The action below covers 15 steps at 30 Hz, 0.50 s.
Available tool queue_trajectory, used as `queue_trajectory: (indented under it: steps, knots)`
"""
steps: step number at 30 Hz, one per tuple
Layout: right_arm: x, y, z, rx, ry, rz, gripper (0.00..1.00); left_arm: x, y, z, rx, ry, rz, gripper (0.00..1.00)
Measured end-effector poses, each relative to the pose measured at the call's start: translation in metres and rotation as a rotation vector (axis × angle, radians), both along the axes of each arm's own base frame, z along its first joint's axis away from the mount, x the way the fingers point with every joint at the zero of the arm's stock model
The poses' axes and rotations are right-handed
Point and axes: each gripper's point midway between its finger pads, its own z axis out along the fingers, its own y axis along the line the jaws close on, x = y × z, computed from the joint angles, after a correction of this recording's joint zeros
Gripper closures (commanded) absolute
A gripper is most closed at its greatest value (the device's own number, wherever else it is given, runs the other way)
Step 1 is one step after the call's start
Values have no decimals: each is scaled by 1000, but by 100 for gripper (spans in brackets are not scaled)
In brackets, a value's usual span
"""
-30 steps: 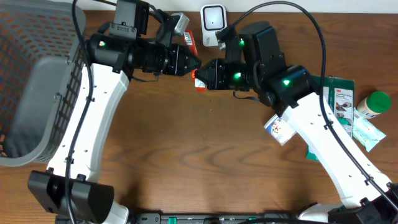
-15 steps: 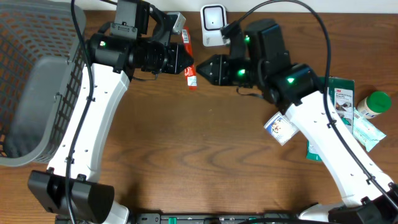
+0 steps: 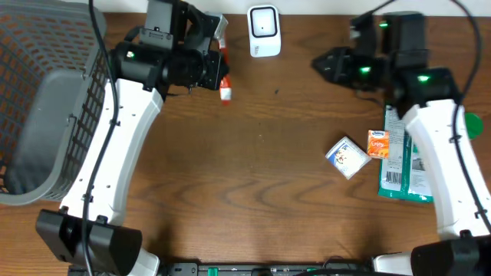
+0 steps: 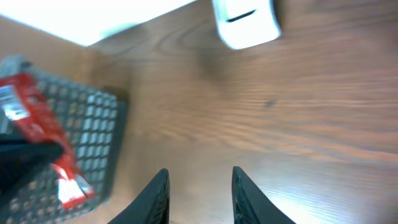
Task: Scan the item barcode
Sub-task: 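Hand the red tube from the right gripper to the left gripper, then hold the red tube barcode in front of the white scanner with left gripper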
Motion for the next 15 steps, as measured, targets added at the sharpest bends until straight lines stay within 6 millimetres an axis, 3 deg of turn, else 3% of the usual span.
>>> queue_trajectory:
  steps: [1,2,3,4,9,15]
  knots:
    - [2,-13,-2,-10,5,-21,72,5,1,0,51,-41,-2,93]
    - [3,-24,-4,-18,9,-42,62,10,2,1,108,-90,-10,93]
    - [4,-33,-5,-23,16,-61,19,13,1,3,148,-126,-20,93]
    - [4,-42,-7,-32,22,-81,1,17,-1,5,197,-173,-35,93]
    - [10,-88,-13,-85,28,-190,1,31,-28,28,407,-424,-151,93]
    - [12,-105,-16,-126,30,-243,1,44,-46,49,530,-609,-222,93]
